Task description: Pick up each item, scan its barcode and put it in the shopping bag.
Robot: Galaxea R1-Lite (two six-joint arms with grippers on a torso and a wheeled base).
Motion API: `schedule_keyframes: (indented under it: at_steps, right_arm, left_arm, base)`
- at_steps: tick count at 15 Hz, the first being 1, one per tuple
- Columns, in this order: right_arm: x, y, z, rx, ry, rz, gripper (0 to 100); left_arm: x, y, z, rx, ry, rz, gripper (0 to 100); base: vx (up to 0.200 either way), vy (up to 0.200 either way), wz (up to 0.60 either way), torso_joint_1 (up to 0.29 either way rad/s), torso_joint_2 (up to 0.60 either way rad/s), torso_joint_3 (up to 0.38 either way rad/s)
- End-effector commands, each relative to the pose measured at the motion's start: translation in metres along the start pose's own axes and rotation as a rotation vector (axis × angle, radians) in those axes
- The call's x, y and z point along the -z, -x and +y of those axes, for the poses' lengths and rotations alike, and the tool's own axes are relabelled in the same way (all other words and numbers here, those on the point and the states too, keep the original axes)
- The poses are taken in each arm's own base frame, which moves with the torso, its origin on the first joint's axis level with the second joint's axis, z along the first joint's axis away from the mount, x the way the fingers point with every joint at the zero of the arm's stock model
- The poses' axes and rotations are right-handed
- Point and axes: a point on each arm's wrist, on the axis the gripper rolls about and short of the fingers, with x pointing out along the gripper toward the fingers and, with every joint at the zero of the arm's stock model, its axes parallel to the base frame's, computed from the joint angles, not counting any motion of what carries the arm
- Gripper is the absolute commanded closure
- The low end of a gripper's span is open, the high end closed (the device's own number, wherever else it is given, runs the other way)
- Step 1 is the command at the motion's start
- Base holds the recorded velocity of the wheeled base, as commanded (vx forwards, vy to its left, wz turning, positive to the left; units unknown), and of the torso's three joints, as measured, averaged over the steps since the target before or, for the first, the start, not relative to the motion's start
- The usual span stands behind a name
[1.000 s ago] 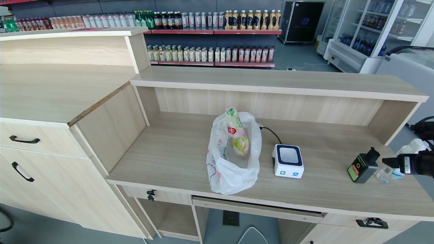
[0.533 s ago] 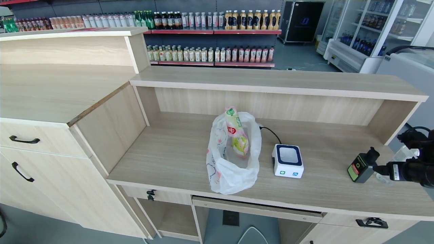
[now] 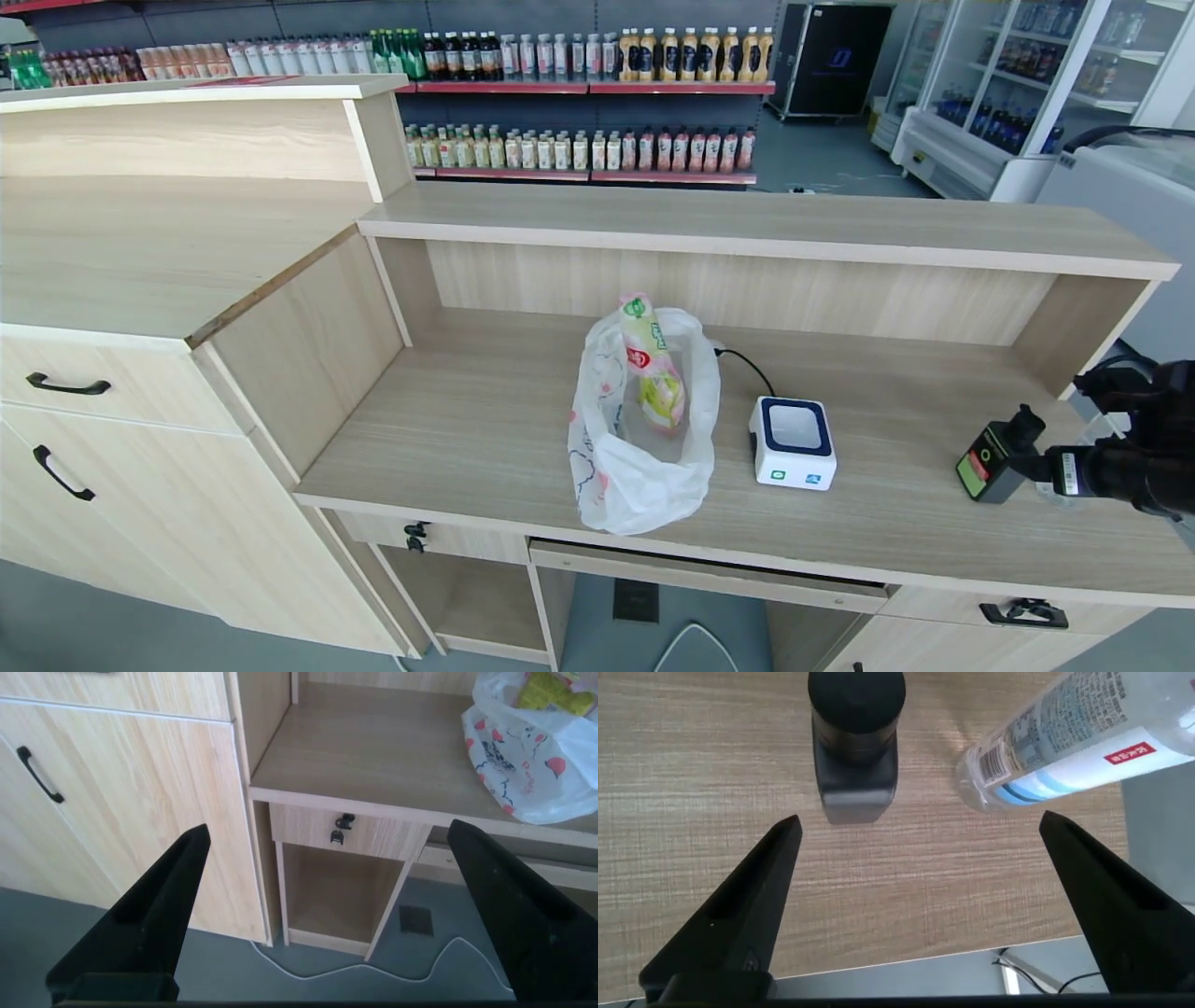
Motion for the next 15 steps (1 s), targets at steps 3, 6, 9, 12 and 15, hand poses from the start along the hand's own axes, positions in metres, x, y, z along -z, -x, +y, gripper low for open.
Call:
schedule_keyframes:
  at_steps: [3, 6, 9, 12, 15]
  right_arm:
    - [0.003, -0.029, 0.010, -0.046, 0.014, -0.010, 0]
    - [0.005, -0.043, 0.021, -0.082, 0.031, -0.029, 0]
    - [0.002, -0.057, 0.035, -0.111, 0.052, -0.066, 0]
    - [0.002, -0.066, 0.048, -0.139, 0.066, -0.094, 0]
    - [0.006, -0.070, 0.054, -0.151, 0.072, -0.087, 0]
  left_arm:
    - [0.000, 0.000, 0.000, -0.001, 0.000, 0.000, 0]
    - [0.000, 0.000, 0.000, -0.001, 0.000, 0.000, 0]
    - [0.000, 0.000, 0.000, -0.001, 0.000, 0.000, 0]
    - [0.000, 0.000, 0.000, -0.001, 0.000, 0.000, 0]
    - [0.000, 0.000, 0.000, -0.001, 0.000, 0.000, 0]
  base:
    - [0.000, 0.000, 0.00, 0.000, 0.00, 0.000]
    - [0.000, 0.000, 0.00, 0.000, 0.00, 0.000]
    - [0.000, 0.000, 0.00, 0.000, 0.00, 0.000]
    - [0.000, 0.000, 0.00, 0.000, 0.00, 0.000]
    - [0.000, 0.000, 0.00, 0.000, 0.00, 0.000]
